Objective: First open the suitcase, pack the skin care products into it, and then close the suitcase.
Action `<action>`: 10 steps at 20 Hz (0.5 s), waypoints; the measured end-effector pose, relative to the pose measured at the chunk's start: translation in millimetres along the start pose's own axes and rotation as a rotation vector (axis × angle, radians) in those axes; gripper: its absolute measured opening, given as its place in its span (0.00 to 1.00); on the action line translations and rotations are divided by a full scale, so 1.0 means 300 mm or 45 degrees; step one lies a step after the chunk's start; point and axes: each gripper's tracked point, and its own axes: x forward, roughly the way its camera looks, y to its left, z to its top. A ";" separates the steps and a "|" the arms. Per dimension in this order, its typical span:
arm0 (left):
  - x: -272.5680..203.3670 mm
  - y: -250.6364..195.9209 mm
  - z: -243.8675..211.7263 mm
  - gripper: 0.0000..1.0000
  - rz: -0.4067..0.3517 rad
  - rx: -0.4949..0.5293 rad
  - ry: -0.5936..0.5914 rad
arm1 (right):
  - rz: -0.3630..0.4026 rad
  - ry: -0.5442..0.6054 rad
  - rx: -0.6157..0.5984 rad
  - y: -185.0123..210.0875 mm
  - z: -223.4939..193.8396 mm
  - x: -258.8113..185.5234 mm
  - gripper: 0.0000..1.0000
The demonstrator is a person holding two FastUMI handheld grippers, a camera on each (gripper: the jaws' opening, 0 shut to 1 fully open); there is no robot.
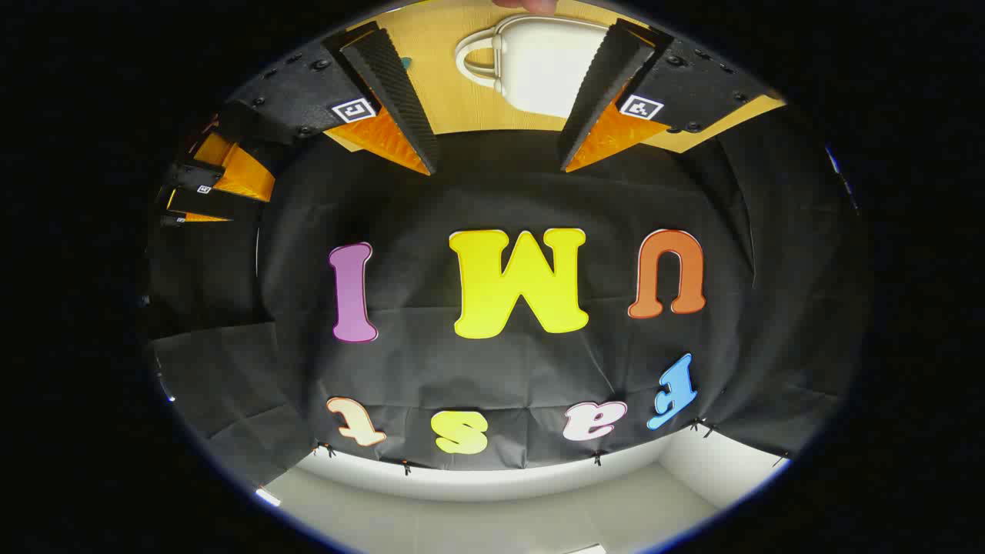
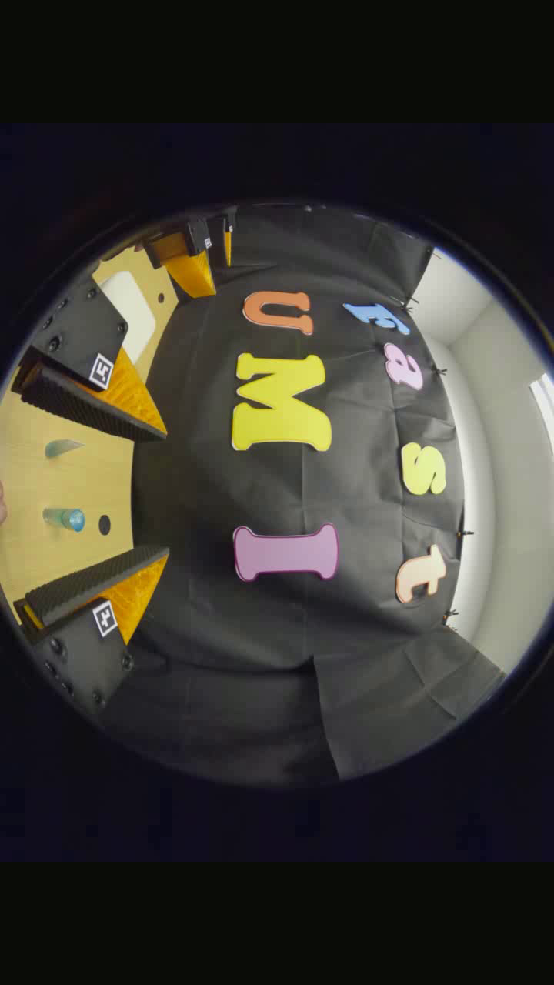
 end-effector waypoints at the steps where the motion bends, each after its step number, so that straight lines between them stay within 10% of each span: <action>1: 0.005 -0.006 -0.020 0.99 -0.006 0.005 0.014 | 0.004 0.020 -0.004 -0.005 -0.025 -0.001 0.79; 10: 0.066 -0.088 -0.148 0.99 -0.064 -0.016 0.079 | -0.060 0.082 0.066 -0.058 -0.155 0.052 0.81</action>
